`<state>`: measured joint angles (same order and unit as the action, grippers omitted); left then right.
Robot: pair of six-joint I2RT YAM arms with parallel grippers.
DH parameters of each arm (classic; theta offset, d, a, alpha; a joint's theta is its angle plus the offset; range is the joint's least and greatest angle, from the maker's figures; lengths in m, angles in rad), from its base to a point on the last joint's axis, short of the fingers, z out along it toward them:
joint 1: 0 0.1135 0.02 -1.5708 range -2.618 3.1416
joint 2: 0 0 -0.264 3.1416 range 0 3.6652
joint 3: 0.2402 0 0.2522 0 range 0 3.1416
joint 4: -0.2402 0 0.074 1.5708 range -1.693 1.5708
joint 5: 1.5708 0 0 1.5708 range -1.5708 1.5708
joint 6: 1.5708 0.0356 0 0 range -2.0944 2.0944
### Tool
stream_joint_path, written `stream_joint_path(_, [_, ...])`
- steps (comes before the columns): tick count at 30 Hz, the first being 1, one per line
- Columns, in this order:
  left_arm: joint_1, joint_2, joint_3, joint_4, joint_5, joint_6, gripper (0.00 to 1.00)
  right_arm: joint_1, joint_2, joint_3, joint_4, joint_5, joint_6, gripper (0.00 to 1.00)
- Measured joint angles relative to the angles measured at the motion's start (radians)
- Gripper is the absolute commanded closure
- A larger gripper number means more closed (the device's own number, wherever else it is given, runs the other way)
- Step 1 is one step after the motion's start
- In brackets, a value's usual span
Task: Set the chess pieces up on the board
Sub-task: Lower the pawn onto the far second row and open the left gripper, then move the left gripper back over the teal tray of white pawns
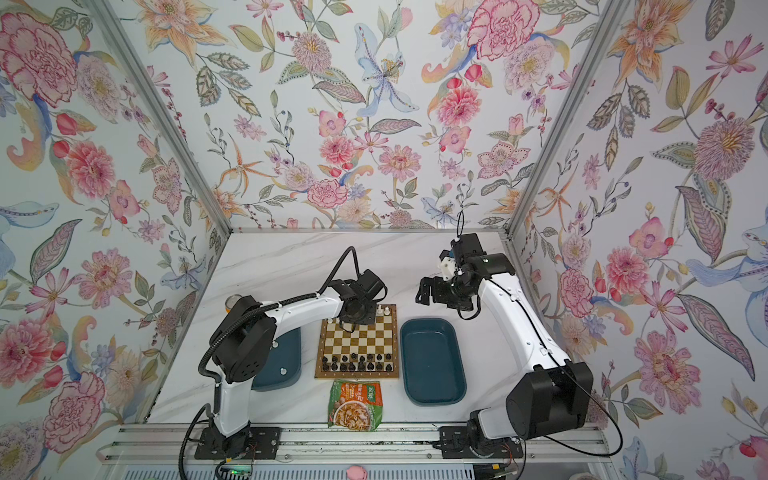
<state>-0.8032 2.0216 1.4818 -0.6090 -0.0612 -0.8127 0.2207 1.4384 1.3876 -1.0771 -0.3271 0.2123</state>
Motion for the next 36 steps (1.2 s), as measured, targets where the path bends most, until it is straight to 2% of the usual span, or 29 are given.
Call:
stream_joint_path(4, [0.000, 0.000, 0.000, -0.002, 0.002, 0.000, 0.70, 0.000, 0.000, 0.000, 0.000, -0.003, 0.000, 0.01])
stream_joint_path(16, [0.000, -0.008, 0.064, -0.051, 0.001, -0.003, 0.69, 0.000, 0.000, 0.000, 0.000, -0.007, 0.000, 0.01])
stream_joint_path(24, [0.020, -0.145, 0.137, -0.089, -0.026, -0.002, 0.67, 0.006, 0.025, 0.052, 0.000, -0.010, 0.000, 0.01])
stream_joint_path(28, [0.094, -0.270, 0.100, -0.083, -0.037, 0.000, 0.67, 0.042, 0.040, 0.093, 0.003, -0.005, 0.001, 0.01])
stream_joint_path(36, [0.344, -0.603, -0.213, -0.077, -0.090, 0.010, 0.65, 0.159, 0.113, 0.191, 0.008, 0.018, 0.016, 0.01])
